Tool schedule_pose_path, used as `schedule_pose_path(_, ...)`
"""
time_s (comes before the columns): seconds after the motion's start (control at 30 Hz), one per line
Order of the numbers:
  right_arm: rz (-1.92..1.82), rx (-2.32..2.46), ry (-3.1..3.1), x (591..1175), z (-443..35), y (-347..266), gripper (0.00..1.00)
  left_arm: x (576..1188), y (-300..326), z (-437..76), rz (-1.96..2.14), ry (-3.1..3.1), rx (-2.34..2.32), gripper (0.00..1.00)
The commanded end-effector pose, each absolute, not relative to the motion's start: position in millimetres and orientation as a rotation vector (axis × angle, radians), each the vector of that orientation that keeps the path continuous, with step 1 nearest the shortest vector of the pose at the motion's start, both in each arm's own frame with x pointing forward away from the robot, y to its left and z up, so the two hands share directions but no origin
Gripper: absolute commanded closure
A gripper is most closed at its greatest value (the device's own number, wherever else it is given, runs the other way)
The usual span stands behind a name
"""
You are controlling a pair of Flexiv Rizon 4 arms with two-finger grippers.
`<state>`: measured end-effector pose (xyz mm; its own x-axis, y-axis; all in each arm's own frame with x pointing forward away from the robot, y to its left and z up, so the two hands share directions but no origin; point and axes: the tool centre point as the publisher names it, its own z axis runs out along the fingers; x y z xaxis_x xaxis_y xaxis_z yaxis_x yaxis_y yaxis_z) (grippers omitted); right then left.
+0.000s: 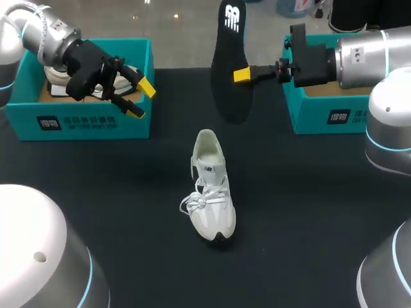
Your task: Take the shoe out of the shoebox, open the shoe tongue, remove and reinsert the insole, then place the shoe into the shoebox
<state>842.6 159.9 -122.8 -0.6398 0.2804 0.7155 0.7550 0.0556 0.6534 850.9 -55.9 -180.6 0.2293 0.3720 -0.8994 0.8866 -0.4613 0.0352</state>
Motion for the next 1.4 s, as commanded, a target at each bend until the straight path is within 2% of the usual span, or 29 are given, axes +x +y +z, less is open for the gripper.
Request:
schedule_pose_path(0.03,-1.545,-1.035,-2.016,853,-123,162,1.0,850,-55,-180,-1.189,1.153,1.95,0.0)
schedule_pose_path(0.47,-1.545,-1.035,-2.016,853,-123,162,1.0,850,-55,-180,-1.189,1.153,1.95,0.0)
schedule_pose_path(1.0,-1.757,-0.994,-2.073,882,-173,171,1.0,850,-55,-180,-1.189,1.153,1.95,0.0)
schedule_pose_path(1.4,-1.758,-0.994,-2.074,882,-174,172,1.0,850,-55,-180,-1.189,1.153,1.95,0.0)
